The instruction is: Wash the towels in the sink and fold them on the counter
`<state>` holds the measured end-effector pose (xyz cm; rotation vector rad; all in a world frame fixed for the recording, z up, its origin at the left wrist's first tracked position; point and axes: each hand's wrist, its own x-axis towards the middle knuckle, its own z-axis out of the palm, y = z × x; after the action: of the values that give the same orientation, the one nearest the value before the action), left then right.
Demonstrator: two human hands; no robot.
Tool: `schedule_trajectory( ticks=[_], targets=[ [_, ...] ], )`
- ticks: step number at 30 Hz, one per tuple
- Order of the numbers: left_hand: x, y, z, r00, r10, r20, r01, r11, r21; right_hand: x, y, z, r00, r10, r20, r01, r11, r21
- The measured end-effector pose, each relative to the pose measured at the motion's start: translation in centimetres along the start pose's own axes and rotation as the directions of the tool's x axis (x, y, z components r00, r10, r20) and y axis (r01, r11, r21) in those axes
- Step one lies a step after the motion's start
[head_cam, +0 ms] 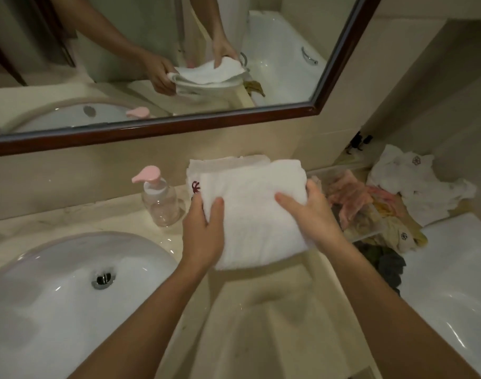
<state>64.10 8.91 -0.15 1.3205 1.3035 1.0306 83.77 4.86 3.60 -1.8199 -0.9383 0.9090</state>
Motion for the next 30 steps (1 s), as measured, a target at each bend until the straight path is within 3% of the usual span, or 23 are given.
schedule_trajectory(
  ticks=[6, 10, 14, 18, 21, 24, 28, 30],
  targets=[
    [7.9, 0.5, 0.7, 0.992, -0.052, -0.118, 0.062, 0.995, 0.08, 8.3, -2.4, 2.3, 0.995, 0.036, 0.091, -0.037, 0.999, 0.013],
    [10.8, -3.5, 1.0, 0.987, -0.116, -0.109, 0.148, 0.925, 0.351, 12.1, 0.5, 5.3, 0.992, 0.082, 0.092, -0.07, 0.988, -0.134],
    [11.5, -4.6, 1.2, 0.996, -0.056, -0.071, 0.085, 0.85, 0.519, 12.9, 1.6, 6.6, 0.999, 0.01, 0.03, -0.001, 0.962, -0.274],
    [10.9, -3.9, 1.7, 0.991, 0.115, -0.063, -0.075, 0.891, 0.447, 12.6, 1.5, 6.6, 0.992, -0.119, -0.053, 0.095, 0.939, -0.332],
    [11.0, -4.2, 2.3, 0.997, 0.077, 0.002, -0.063, 0.813, 0.578, 12.8, 2.4, 6.1, 0.995, -0.096, -0.038, 0.072, 0.909, -0.41],
    [11.1, -3.9, 2.7, 0.999, 0.035, 0.005, -0.029, 0.727, 0.686, 12.7, 2.7, 5.9, 0.996, -0.062, 0.059, 0.085, 0.822, -0.563],
    [9.7, -1.7, 1.4, 1.0, 0.002, 0.028, -0.023, 0.627, 0.779, 11.7, 1.3, 5.4, 0.994, -0.089, 0.07, 0.109, 0.573, -0.813],
    [8.4, -0.6, 0.2, 0.999, -0.002, 0.051, -0.039, 0.623, 0.781, 10.2, 0.3, 5.5, 0.99, -0.096, 0.1, 0.133, 0.477, -0.869]
  ],
)
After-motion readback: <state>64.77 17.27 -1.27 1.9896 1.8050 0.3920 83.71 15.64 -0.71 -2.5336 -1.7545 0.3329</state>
